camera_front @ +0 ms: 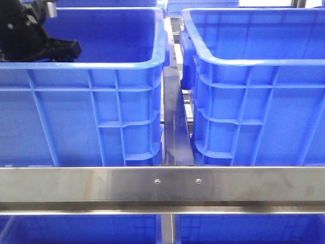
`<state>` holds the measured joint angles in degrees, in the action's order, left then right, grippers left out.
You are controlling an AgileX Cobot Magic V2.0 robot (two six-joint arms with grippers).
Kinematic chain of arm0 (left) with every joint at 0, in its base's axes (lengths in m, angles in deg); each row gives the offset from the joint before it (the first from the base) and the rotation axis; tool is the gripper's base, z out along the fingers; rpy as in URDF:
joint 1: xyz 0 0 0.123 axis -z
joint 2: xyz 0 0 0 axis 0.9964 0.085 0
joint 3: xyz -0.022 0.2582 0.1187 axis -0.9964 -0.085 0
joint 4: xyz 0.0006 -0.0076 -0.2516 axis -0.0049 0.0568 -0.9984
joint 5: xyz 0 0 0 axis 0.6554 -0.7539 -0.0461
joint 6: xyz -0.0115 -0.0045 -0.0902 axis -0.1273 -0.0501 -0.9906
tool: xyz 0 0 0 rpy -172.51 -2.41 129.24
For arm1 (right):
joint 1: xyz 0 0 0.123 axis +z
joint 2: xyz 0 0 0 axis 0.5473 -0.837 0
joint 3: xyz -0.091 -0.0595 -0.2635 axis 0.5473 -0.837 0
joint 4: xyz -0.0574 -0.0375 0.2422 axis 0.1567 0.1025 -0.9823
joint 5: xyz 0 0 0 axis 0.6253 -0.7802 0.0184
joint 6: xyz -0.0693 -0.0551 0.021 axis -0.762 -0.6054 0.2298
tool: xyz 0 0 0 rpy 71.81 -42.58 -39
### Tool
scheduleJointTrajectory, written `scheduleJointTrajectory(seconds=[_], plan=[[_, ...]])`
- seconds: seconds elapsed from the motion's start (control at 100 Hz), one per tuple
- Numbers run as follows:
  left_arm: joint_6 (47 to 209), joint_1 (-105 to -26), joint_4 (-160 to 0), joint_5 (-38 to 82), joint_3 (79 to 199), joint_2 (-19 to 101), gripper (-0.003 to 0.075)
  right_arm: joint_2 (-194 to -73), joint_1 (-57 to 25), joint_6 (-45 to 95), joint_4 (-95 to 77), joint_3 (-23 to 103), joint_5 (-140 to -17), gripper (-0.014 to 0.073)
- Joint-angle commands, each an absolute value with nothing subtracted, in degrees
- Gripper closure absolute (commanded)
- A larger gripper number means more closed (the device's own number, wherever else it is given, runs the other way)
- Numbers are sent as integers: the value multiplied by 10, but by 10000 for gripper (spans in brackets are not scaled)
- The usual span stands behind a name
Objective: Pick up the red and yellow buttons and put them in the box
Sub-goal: 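Lower the left gripper into the button bin toward a red-capped button, then close the left gripper on the red button's body and lift it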
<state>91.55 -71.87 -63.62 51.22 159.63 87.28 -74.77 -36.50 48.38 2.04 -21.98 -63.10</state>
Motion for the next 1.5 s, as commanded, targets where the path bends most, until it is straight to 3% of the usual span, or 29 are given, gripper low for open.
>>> scheduleJointTrajectory(seconds=[0.0, 0.27, 0.34, 0.46, 0.56, 1.01, 1.27, 1.49], plan=[[916, -716, -646, 486, 1615, 859, 248, -733, -368, 483, 26, -209, -585, 662], [916, -716, -646, 474, 1615, 872, 279, -733, -368, 483, 26, -209, -585, 662], [916, -716, -646, 473, 1615, 872, 363, -733, -368, 483, 26, -209, -585, 662], [916, -716, -646, 473, 1615, 870, 593, -733, -368, 483, 26, -209, -585, 662], [916, -716, -646, 473, 1615, 867, 738, -733, -368, 483, 26, -209, -585, 662], [921, -684, -648, 516, 1615, 709, 739, -733, -368, 483, 26, -209, -585, 662], [956, -548, -648, 525, 1615, 600, 739, -733, -368, 483, 26, -209, -585, 662], [966, -412, -648, 525, 1615, 585, 739, -733, -368, 483, 26, -209, -585, 662]])
